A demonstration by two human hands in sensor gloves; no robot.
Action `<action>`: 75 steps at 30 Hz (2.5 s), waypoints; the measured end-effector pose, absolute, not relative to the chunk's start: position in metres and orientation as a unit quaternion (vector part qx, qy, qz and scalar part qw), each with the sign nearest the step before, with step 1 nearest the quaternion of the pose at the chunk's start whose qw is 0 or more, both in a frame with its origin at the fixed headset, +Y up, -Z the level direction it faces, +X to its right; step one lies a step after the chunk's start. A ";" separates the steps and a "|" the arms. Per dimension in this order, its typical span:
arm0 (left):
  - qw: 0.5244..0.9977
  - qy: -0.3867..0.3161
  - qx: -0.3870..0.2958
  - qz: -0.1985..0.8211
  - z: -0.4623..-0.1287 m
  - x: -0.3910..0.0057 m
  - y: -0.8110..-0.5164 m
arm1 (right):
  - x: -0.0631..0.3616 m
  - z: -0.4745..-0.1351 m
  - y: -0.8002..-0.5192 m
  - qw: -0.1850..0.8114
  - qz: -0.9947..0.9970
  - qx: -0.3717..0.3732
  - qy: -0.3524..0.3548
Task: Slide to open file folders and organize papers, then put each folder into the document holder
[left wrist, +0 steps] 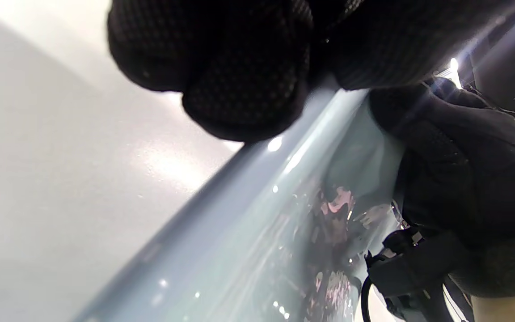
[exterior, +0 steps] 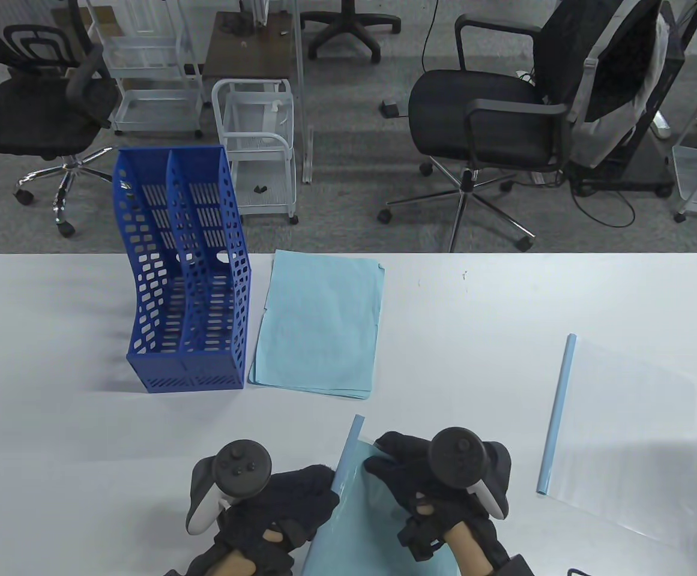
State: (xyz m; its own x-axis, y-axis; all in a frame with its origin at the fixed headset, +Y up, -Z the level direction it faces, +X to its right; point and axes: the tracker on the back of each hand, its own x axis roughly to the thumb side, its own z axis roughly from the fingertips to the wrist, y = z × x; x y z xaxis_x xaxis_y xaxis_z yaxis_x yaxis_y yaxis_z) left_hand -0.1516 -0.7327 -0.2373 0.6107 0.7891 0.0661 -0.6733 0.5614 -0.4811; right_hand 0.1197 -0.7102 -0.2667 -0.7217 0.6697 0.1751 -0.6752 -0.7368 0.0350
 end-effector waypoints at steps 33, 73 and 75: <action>0.723 -0.180 -0.444 0.499 -0.243 -0.142 -0.793 | 0.128 -0.258 -0.703 0.377 0.911 0.105 -0.130; 0.655 -0.001 0.419 0.629 -0.304 -0.343 -0.660 | 0.155 -0.268 -0.735 0.295 0.952 -0.054 -0.067; 0.660 0.008 0.407 0.632 -0.314 -0.347 -0.664 | 0.154 -0.268 -0.735 0.294 0.952 -0.054 -0.065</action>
